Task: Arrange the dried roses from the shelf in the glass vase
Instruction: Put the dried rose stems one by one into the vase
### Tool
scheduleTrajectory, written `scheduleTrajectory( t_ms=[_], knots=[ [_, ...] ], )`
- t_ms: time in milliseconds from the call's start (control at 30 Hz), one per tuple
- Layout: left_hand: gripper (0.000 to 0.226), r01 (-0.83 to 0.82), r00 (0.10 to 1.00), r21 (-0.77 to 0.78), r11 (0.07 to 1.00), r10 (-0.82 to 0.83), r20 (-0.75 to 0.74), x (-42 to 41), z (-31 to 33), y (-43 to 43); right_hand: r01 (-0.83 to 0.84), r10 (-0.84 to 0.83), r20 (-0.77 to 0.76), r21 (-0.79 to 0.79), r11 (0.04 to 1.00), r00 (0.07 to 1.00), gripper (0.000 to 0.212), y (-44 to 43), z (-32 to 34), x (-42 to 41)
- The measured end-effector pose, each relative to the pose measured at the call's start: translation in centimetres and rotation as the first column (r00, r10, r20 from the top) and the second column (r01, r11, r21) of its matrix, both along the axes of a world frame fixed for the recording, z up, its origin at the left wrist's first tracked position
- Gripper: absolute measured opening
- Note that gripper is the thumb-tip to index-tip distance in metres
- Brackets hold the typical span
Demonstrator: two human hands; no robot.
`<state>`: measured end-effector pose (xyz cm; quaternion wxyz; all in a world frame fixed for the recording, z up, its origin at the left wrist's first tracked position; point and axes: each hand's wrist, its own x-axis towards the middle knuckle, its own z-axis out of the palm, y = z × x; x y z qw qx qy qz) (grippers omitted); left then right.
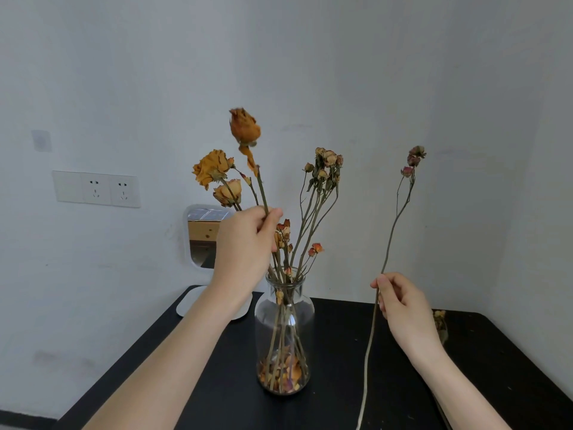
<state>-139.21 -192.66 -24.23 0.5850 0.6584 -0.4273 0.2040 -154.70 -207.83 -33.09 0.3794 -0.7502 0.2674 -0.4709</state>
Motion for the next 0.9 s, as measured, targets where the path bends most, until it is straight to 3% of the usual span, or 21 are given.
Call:
scheduleTrajectory(
  t_ms=[67,233,433,533,633,767,900],
  knots=[
    [0.018,0.011,1.000,0.016,1.000,-0.010,-0.027,0.0,-0.4,0.0,-0.004,0.004,0.003,-0.001,1.000,1.000,0.019,0.0,0.0,0.0],
    [0.012,0.012,0.999,-0.217,0.976,-0.018,-0.026,-0.3,0.3,0.5,0.001,-0.001,-0.008,0.010,1.000,1.000,0.019,0.0,-0.2,0.1],
    [0.020,-0.024,0.999,-0.054,0.998,0.026,0.032,0.2,-0.4,0.0,-0.003,0.003,-0.008,0.024,1.000,1.000,0.019,0.1,-0.1,0.2],
    [0.040,-0.042,0.999,-0.124,0.991,0.046,0.027,0.2,-1.3,0.0,-0.003,0.004,-0.017,0.018,1.000,1.000,0.018,0.2,0.2,0.4],
    [0.040,0.004,1.000,-0.214,0.977,0.002,0.028,-0.1,-3.7,0.3,-0.005,0.005,-0.007,-0.006,1.000,1.000,0.018,0.3,1.0,0.7],
    [0.041,-0.009,0.982,-0.197,0.980,-0.029,-0.188,0.5,-7.9,0.1,-0.026,0.030,0.080,-0.055,0.998,0.996,0.019,0.3,3.4,1.1],
    [0.066,0.165,0.926,0.060,0.984,-0.134,-0.353,1.1,-10.6,-1.1,0.003,0.022,0.214,-0.117,0.993,0.977,0.022,0.1,6.8,1.8]
  ],
)
